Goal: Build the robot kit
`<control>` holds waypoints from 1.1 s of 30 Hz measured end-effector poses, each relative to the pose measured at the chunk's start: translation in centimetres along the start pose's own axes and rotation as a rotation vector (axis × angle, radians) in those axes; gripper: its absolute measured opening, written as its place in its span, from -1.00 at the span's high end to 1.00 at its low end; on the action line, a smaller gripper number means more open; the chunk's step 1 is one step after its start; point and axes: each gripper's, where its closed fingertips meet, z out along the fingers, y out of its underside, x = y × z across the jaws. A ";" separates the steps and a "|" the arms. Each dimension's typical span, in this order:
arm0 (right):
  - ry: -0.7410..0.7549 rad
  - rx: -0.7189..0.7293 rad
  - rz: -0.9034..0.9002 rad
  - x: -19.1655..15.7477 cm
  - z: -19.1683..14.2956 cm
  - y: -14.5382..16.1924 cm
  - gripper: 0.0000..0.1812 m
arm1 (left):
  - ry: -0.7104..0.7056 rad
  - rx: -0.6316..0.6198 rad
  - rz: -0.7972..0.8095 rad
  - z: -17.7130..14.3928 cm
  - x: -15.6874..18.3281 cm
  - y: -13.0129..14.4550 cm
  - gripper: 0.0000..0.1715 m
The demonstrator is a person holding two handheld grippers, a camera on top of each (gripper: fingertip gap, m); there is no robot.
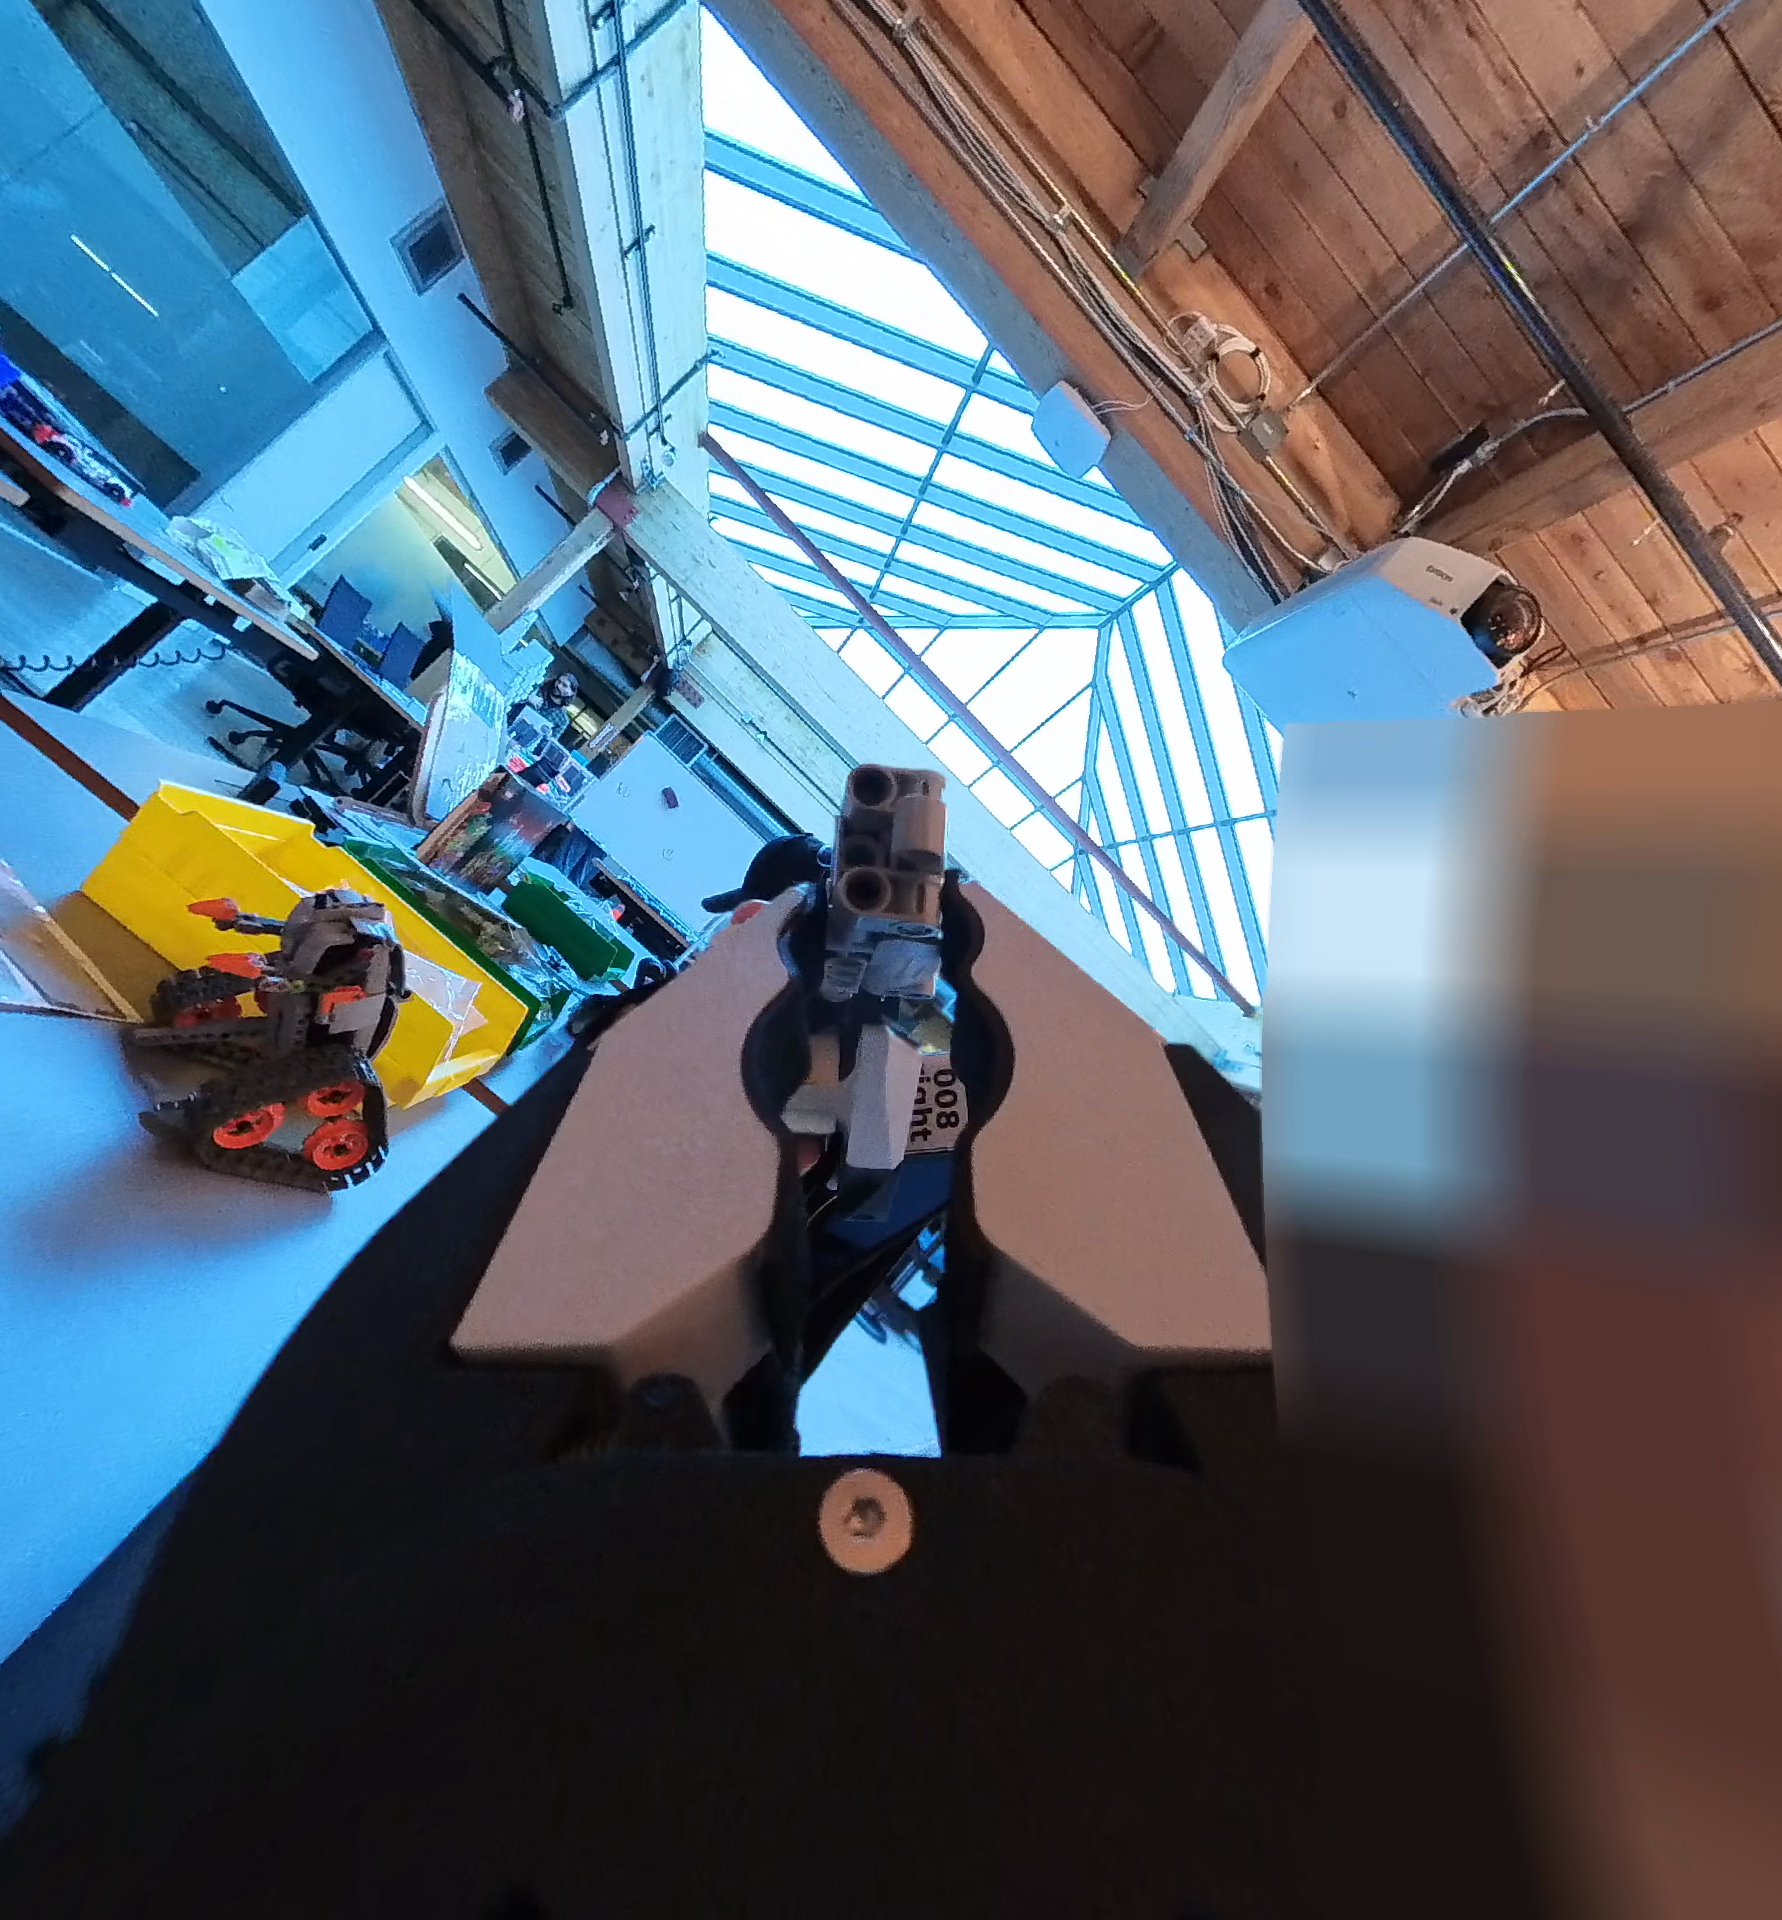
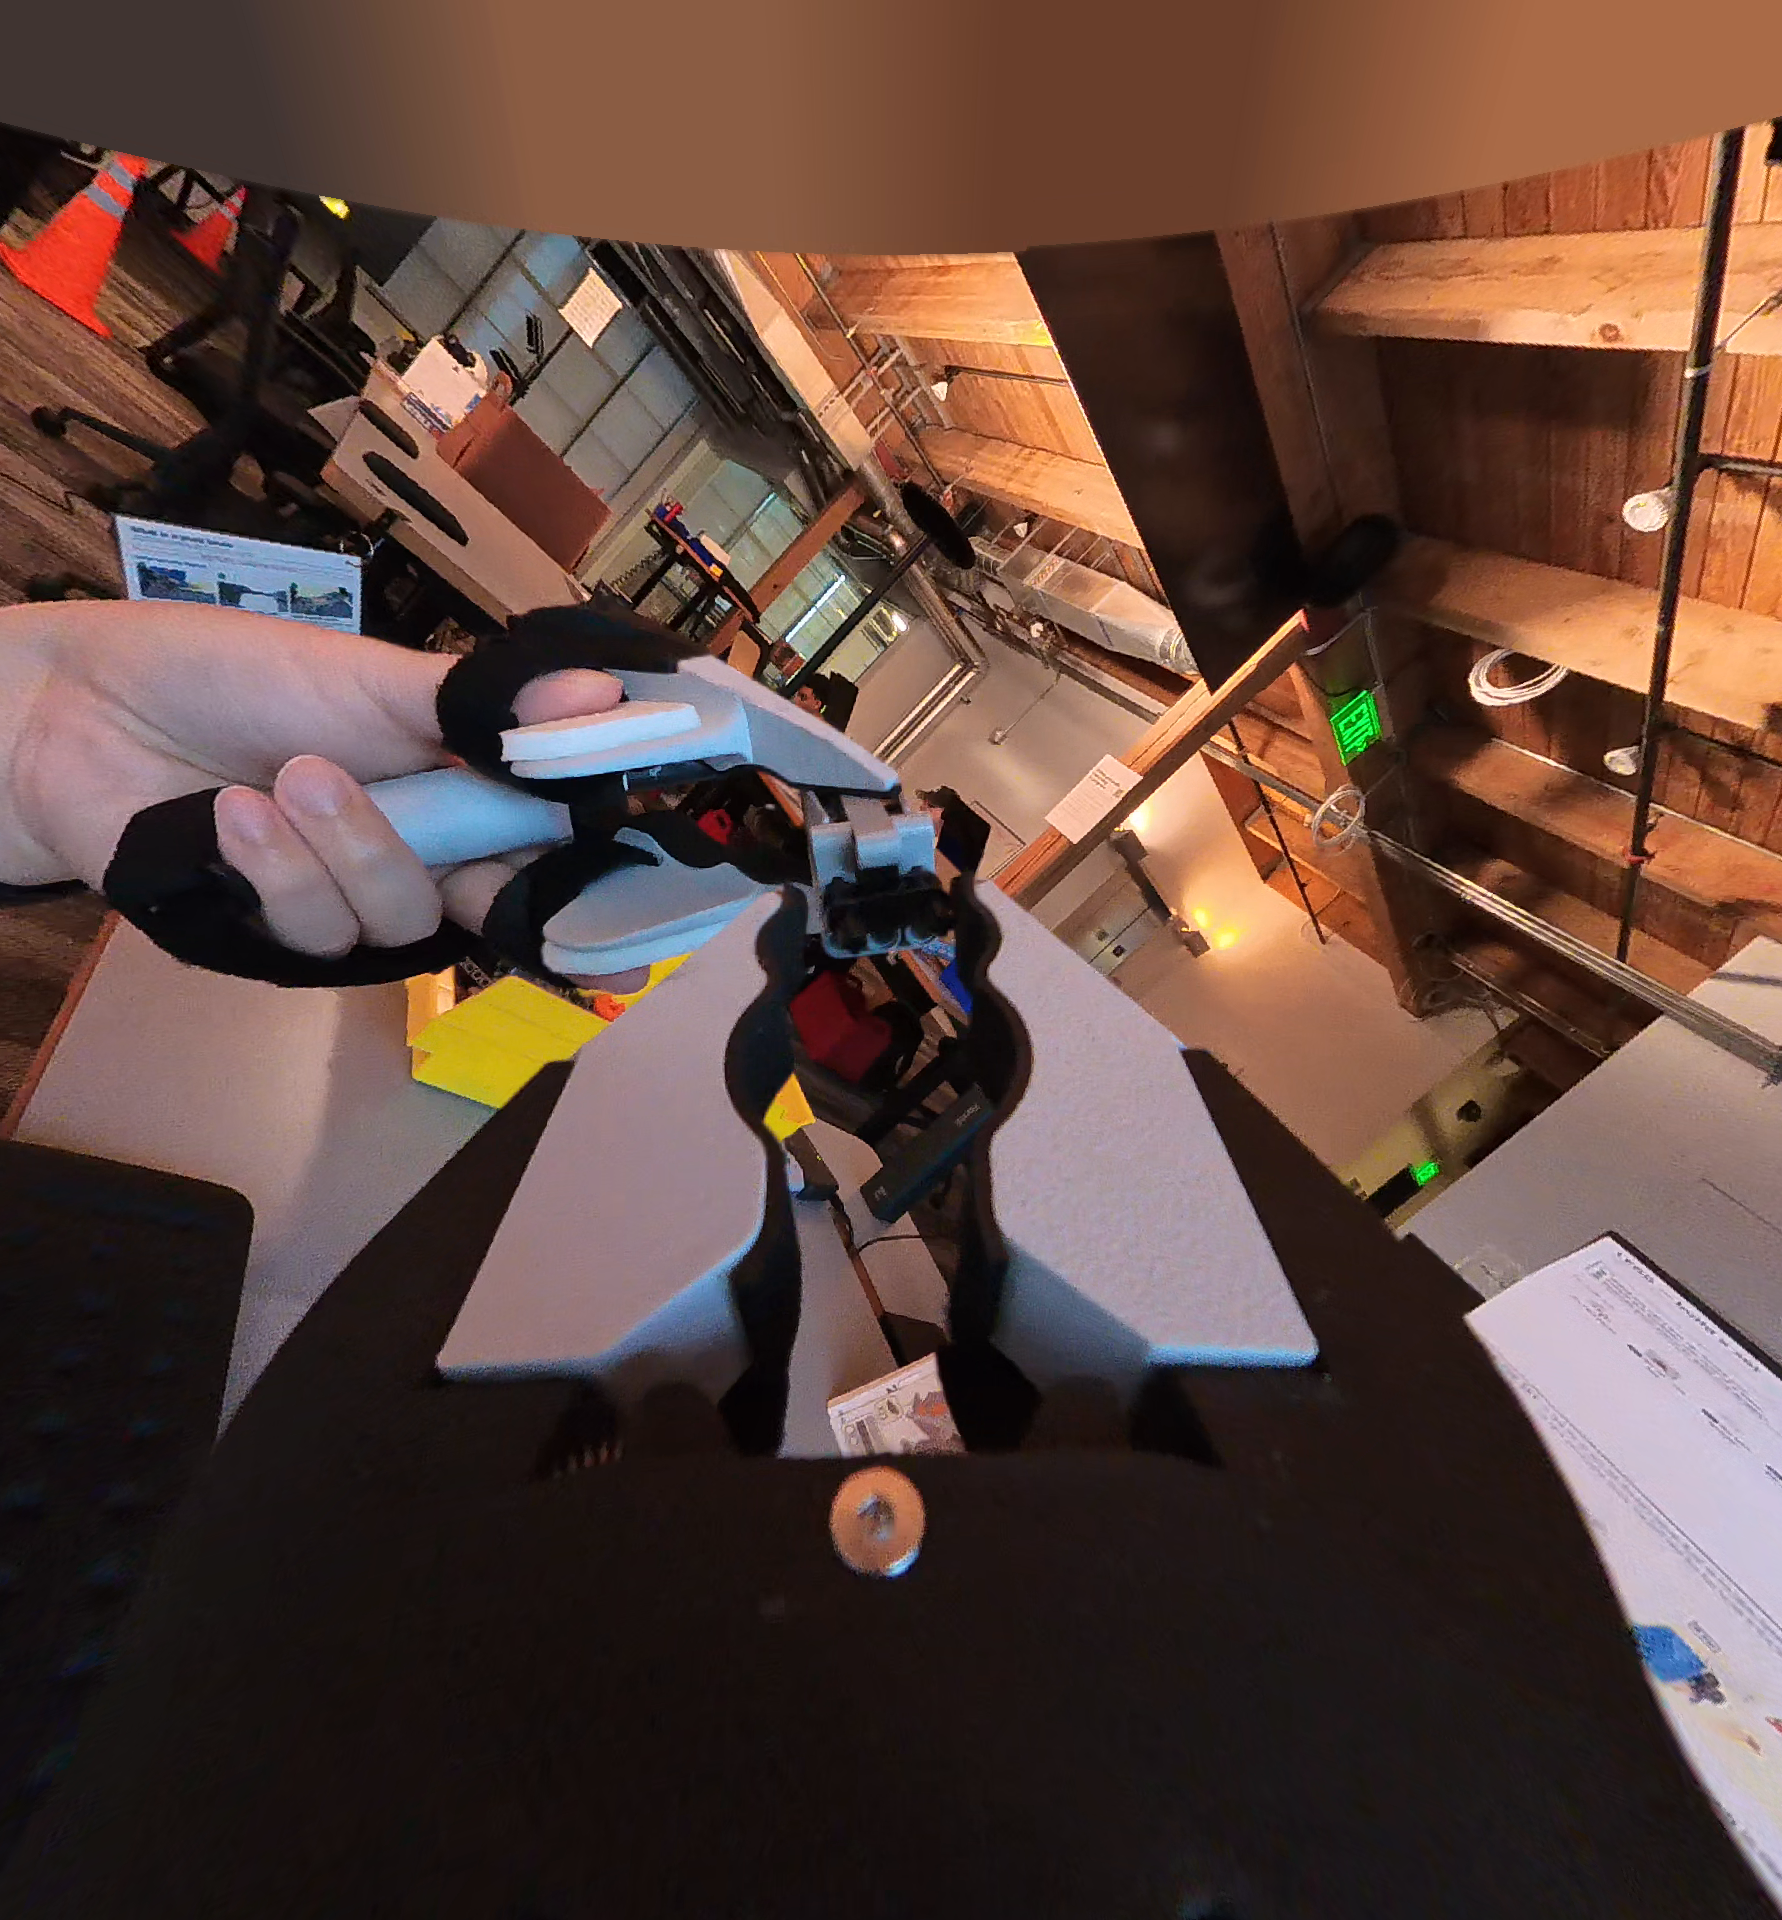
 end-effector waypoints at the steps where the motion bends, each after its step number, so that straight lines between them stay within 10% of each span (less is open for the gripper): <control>1: 0.001 -0.006 0.007 0.0 0.0 0.1 0.70 | -0.002 0.003 -0.012 0.0 -0.1 0.0 0.77; 11: -0.142 -0.006 0.369 1.1 -1.0 0.5 0.74 | 0.084 0.014 -0.057 0.6 0.2 0.3 0.60; 16: -0.242 0.030 0.728 1.9 -1.8 0.8 0.75 | 0.010 -0.006 0.265 0.6 -0.7 0.2 0.37; 23: -0.329 0.000 0.925 1.4 -2.2 1.4 0.74 | -0.037 -0.100 0.552 0.9 -0.1 0.7 0.57; 33: -0.294 -0.053 1.142 1.6 -2.2 2.3 0.75 | -0.052 -0.136 0.328 0.8 -1.0 1.2 0.71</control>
